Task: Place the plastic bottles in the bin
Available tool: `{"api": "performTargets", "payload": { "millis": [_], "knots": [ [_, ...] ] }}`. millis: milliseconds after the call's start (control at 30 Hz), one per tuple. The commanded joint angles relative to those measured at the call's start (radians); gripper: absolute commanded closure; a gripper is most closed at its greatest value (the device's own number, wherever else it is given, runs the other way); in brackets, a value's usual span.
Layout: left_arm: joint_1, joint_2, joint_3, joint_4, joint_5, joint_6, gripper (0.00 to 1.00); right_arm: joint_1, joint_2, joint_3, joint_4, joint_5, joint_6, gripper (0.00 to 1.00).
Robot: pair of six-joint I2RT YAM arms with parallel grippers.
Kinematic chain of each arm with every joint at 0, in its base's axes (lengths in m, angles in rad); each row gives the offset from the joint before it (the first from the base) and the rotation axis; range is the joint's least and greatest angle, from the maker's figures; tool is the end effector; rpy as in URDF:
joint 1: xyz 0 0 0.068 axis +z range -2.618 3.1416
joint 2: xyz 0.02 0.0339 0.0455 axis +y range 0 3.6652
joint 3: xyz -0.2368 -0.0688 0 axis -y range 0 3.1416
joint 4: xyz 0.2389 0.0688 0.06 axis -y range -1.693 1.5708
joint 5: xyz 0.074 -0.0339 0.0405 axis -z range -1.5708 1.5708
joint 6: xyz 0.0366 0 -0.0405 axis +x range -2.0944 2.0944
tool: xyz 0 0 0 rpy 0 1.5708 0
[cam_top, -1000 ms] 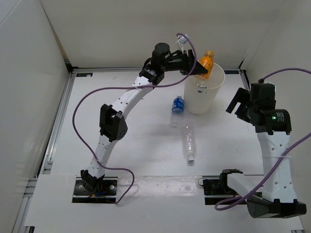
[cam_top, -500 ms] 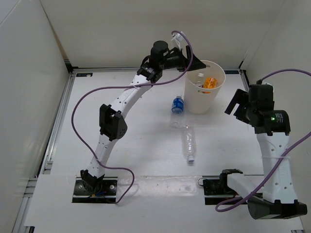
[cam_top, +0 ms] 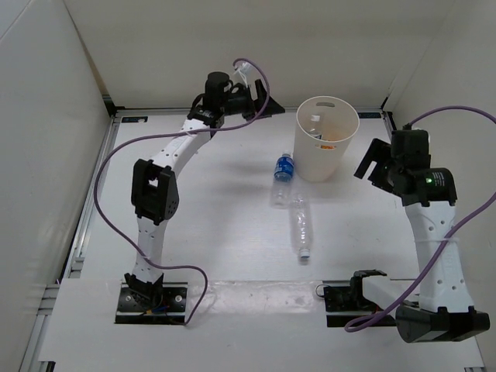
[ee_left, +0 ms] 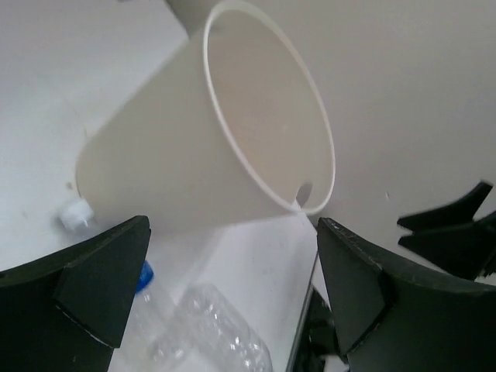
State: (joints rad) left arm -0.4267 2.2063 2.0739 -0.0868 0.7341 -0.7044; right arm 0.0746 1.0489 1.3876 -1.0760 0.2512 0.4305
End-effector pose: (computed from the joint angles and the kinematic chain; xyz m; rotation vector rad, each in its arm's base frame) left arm 0.4487 -0.2309 0.3100 0.3159 1.9553 -1.4276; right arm 0.1885 0.0050 0.3812 0.5282 2.2181 -0.0265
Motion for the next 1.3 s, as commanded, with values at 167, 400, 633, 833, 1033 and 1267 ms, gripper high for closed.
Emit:
{"api": "performTargets", "payload": {
  "millis": [167,400,633,833,1033,1267],
  "knots": [
    [-0.055,-0.080,-0.198,-0.048,0.042,0.048,0.00,0.010,0.007,-0.012,0.059,0.002,0.008,0.10],
    [-0.060,-0.053,-0.290,-0.179,0.001,0.116,0.00,0.016,-0.026,-0.035,0.047,0.040,-0.003,0.10],
    [-0.081,-0.011,-0.298,-0.283,-0.036,0.132,0.00,0.021,-0.041,-0.045,0.031,0.063,-0.010,0.10],
    [-0.126,0.039,-0.242,-0.421,-0.091,0.178,0.00,0.022,-0.050,-0.052,0.025,0.082,-0.012,0.10],
    [-0.159,0.093,-0.175,-0.547,-0.151,0.190,0.00,0.022,-0.069,-0.068,0.004,0.077,-0.013,0.10],
    [-0.173,0.159,-0.077,-0.628,-0.173,0.197,0.00,0.022,-0.093,-0.084,-0.019,0.109,-0.016,0.10]
  ]
}}
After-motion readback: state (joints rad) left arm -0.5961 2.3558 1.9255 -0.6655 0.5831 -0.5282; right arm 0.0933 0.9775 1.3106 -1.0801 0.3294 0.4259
